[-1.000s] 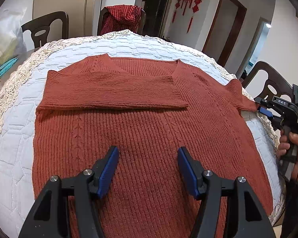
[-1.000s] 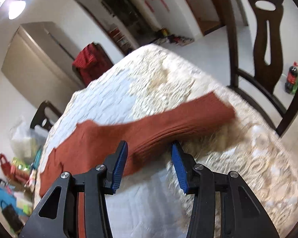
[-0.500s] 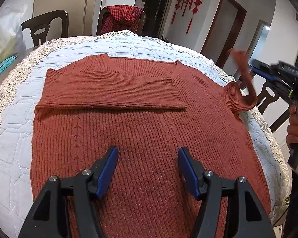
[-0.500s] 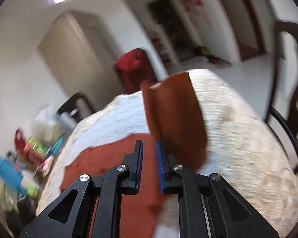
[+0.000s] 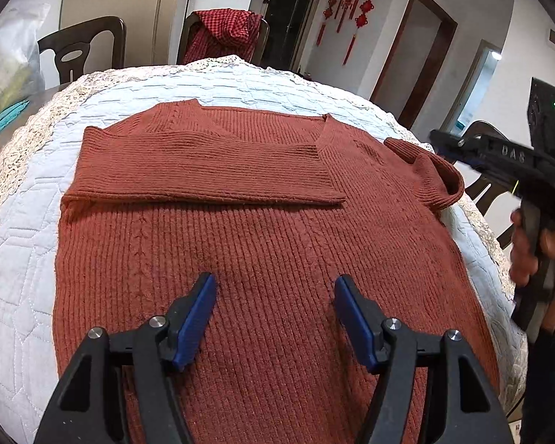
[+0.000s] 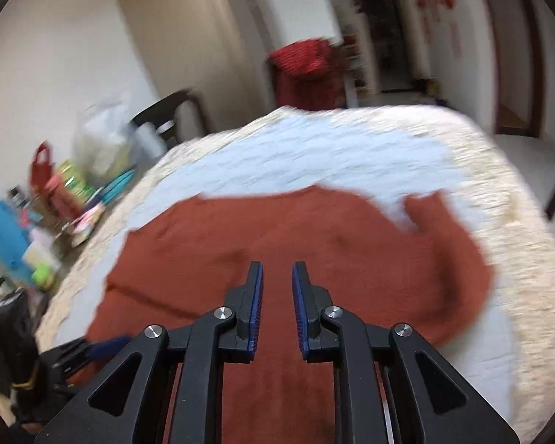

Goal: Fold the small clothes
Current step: 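Lift the held sleeve and fold it across the sweater body with the right tool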

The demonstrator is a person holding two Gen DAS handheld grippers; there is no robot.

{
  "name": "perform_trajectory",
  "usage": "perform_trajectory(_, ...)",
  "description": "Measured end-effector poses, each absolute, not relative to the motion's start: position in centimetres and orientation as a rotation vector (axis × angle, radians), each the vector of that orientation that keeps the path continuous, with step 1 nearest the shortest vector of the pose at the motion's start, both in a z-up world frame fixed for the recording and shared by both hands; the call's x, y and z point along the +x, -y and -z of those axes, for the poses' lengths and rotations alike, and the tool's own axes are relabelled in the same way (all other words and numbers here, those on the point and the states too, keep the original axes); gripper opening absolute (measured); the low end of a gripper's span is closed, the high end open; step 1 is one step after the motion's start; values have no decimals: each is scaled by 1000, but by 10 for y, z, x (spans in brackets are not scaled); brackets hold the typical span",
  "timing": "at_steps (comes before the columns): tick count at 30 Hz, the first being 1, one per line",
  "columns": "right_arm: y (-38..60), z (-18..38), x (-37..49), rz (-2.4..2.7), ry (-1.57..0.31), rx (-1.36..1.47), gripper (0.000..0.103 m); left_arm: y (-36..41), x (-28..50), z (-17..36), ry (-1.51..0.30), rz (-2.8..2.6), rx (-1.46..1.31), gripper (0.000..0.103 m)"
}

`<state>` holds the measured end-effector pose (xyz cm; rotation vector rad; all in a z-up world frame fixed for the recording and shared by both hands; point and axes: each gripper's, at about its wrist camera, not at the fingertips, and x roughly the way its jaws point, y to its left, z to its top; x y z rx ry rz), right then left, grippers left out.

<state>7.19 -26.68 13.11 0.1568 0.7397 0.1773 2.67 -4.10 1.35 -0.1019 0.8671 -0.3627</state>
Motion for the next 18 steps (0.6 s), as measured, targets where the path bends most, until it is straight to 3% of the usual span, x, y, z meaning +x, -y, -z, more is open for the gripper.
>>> perform_trajectory(2,289,-136,75,-105,-723,170,44,42,27,-14,-867,363,-97,70)
perform_trajectory(3,300,-136,81,-68,-735,162,49,43,27,-14,-867,363,-97,70)
perform_trajectory(12,308,-106,140,-19,-913,13,51,41,26,-13,-866,370,-111,70)
perform_trajectory(13,310,-103,146,-16,-928,12,48,41,26,-13,-866,371,-113,70)
perform_trajectory(15,314,-95,154,-3,-966,14,28,42,26,-13,-866,371,-114,71)
perform_trajectory(16,314,-94,156,-9,-974,19,13,42,26,-13,-862,373,-114,71)
perform_trajectory(18,313,-97,156,-11,-969,14,11,42,26,-13,-863,375,-114,72)
